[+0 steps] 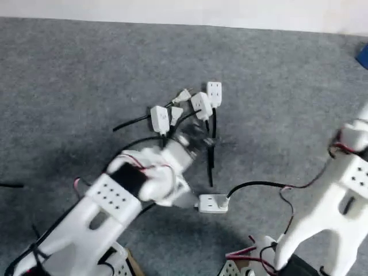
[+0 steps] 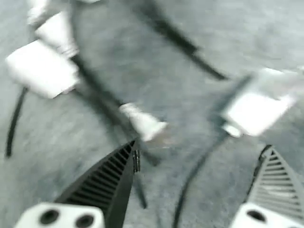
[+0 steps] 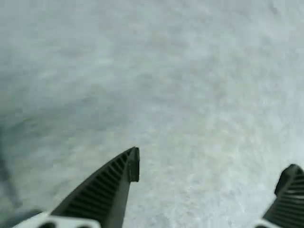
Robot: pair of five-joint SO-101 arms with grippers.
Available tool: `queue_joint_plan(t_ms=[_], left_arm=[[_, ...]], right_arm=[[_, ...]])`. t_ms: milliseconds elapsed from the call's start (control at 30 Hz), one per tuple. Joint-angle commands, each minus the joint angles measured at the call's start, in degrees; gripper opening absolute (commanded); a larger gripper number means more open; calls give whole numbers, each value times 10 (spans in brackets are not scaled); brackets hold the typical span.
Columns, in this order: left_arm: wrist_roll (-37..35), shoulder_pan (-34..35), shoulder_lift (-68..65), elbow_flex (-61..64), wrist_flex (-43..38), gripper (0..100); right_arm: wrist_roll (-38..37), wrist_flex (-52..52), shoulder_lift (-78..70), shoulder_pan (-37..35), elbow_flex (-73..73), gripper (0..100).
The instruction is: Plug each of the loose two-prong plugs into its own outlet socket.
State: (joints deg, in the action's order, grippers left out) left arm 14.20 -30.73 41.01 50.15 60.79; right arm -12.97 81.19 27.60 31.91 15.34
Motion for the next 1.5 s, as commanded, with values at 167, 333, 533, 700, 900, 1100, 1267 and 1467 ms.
queue_joint_plan(t_ms=[167,333,533,700,900,1100,1267,1467], left_arm=[[70,-84,-228,-111,9,375],[90,-137,-375,-204,9,346],[90,-162,-489,-283,9,341],[91,-141,-515,-320,12,341],[149,-138,-520,-316,38,106],[203,-110,-515,-317,98,4],[204,-10,-514,-390,148,5],[204,189,-514,-595,209,5]], right_arm=[[-7,-219,35,69,305,422],[7,-288,138,84,432,422],[6,-302,240,83,503,422],[-14,-301,247,82,509,422],[-16,-300,247,82,509,422],[-17,-298,247,61,510,422],[-17,-298,247,50,516,422],[-17,-299,247,-15,556,422]])
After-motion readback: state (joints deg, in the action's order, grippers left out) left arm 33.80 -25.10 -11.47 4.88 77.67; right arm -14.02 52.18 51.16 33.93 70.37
